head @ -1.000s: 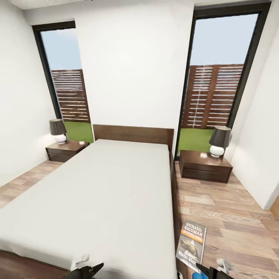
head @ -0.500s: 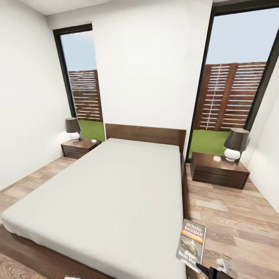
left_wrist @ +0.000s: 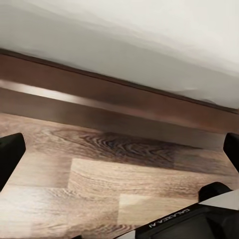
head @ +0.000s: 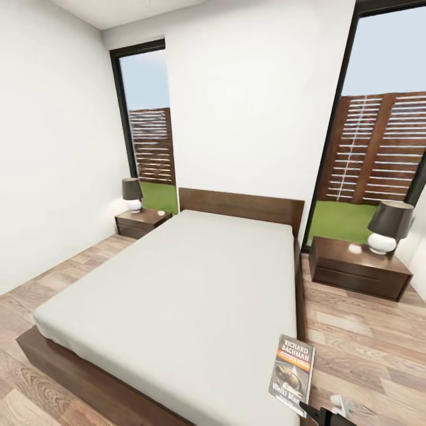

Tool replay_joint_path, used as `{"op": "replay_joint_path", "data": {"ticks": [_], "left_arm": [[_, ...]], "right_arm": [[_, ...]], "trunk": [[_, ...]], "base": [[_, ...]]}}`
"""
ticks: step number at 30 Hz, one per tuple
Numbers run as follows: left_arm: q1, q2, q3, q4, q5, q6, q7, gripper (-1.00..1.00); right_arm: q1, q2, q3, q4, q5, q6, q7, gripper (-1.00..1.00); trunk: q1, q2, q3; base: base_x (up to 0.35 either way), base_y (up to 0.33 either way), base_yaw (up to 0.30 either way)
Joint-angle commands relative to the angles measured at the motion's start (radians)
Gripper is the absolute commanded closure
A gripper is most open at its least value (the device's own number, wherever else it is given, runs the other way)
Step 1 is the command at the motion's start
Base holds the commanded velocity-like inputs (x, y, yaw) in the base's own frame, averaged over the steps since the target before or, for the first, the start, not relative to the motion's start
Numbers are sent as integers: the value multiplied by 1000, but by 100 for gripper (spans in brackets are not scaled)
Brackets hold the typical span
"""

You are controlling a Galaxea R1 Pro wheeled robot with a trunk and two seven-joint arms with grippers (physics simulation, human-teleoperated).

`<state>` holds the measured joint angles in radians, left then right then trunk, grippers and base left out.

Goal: In the bedroom, move the book from the bed onto either nightstand, and place the two sandals side by side next to the bed.

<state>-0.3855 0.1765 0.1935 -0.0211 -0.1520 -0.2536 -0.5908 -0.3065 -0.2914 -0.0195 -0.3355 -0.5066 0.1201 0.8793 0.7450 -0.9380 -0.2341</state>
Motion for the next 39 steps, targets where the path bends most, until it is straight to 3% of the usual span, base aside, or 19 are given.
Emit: {"op": "replay_joint_path", "data": {"ticks": [1, 39], "left_arm": [[-1, 0, 8, 1, -11, -5, -1, -100], [-1, -16, 7, 2, -11, -3, 5, -100]], "right_arm": [[0, 0, -2, 0, -7, 10, 3, 100], [0, 0, -2, -2, -6, 10, 7, 100]], "trunk": [[0, -1, -1], [0, -1, -1]], "base": [[0, 0, 210], [0, 0, 210]]}}
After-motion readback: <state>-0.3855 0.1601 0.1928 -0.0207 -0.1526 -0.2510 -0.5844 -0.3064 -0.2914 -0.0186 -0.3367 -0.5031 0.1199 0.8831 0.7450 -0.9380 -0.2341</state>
